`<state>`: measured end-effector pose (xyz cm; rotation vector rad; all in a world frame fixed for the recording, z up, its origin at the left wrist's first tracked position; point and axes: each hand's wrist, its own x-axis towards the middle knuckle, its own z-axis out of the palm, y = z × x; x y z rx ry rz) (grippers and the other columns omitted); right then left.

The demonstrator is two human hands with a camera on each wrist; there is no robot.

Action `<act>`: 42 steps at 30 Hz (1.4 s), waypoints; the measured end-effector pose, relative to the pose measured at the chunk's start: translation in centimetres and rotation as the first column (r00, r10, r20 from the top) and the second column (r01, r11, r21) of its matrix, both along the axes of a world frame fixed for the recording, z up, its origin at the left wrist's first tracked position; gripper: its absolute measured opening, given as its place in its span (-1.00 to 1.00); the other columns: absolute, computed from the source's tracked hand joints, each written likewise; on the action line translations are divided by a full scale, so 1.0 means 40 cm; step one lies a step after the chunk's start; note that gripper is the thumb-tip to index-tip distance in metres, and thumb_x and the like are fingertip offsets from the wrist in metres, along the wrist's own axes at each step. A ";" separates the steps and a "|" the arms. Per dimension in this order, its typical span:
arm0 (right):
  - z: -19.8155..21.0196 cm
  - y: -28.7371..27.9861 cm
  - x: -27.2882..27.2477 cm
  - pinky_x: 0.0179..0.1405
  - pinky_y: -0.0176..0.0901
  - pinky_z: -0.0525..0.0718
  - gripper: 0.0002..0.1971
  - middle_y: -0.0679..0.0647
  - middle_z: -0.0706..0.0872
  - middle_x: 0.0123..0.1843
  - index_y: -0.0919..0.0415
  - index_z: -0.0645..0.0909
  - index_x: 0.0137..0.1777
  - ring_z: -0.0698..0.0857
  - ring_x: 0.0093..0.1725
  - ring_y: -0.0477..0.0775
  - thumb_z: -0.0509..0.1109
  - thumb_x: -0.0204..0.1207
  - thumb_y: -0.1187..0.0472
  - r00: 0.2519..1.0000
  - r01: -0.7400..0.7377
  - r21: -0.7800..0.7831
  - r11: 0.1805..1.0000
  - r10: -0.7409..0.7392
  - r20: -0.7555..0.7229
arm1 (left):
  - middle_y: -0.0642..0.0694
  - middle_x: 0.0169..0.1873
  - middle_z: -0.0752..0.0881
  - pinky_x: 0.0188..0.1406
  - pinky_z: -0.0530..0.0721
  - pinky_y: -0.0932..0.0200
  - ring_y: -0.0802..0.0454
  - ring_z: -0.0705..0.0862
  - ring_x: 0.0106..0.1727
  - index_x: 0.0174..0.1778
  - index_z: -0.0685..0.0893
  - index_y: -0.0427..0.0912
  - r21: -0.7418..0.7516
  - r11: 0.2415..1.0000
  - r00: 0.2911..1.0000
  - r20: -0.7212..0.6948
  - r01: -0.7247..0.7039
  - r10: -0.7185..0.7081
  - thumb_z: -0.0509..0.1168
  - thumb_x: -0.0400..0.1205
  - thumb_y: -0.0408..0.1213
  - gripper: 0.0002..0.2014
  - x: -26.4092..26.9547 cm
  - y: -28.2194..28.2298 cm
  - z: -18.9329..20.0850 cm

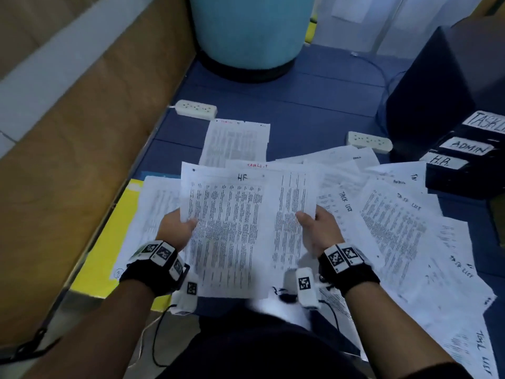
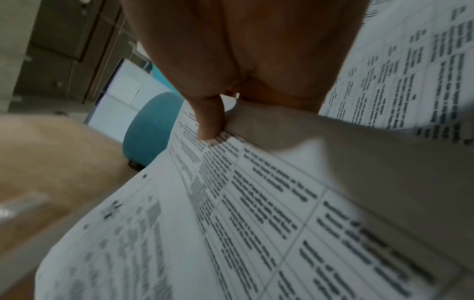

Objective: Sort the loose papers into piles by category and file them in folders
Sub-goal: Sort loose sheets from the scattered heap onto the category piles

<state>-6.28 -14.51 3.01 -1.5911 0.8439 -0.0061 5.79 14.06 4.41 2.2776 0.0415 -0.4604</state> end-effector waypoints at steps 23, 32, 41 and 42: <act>0.061 0.111 -0.037 0.28 0.22 0.66 -0.72 0.02 0.80 0.15 0.06 0.68 0.31 0.75 0.14 0.12 0.35 0.63 0.21 0.986 0.161 -0.100 0.982 -0.165 -0.032 | -0.18 0.41 0.48 0.42 0.43 -0.13 -0.13 0.44 0.46 0.60 0.23 -0.10 -0.158 0.983 0.995 -0.017 0.090 -0.094 0.43 0.56 -0.29 -0.28 0.133 0.054 -0.056; 0.090 0.006 -0.072 -0.36 -0.03 0.50 -0.90 0.08 0.60 -0.36 0.21 0.60 -0.12 0.51 -0.41 0.10 0.38 0.63 0.23 0.976 0.205 0.017 0.979 -0.206 0.064 | -0.14 0.22 0.70 0.24 0.56 0.06 -0.09 0.65 0.22 0.36 0.58 -0.20 -0.248 0.904 0.931 -0.027 0.347 -0.365 0.33 0.63 -0.37 -0.64 0.035 -0.178 0.018; -0.009 -0.177 -0.181 0.31 0.32 0.52 -0.19 0.32 0.43 0.44 0.24 0.33 0.49 0.45 0.40 0.37 0.61 0.36 -0.06 0.770 -0.143 -0.534 0.833 -0.245 -0.589 | -0.24 0.29 0.65 0.16 0.43 0.16 -0.18 0.60 0.29 0.43 0.53 -0.28 -0.062 0.972 0.972 -0.046 0.227 -0.229 0.27 0.66 -0.41 -0.61 -0.021 -0.199 -0.011; -0.020 -0.180 -0.182 0.33 0.34 0.51 -0.19 0.32 0.42 0.44 0.23 0.31 0.49 0.44 0.41 0.37 0.61 0.36 -0.07 0.750 -0.193 -0.534 0.823 -0.227 -0.621 | -0.25 0.28 0.65 0.16 0.44 0.15 -0.19 0.60 0.29 0.43 0.53 -0.28 -0.059 0.974 0.974 -0.042 0.218 -0.221 0.26 0.66 -0.42 -0.62 -0.026 -0.201 -0.012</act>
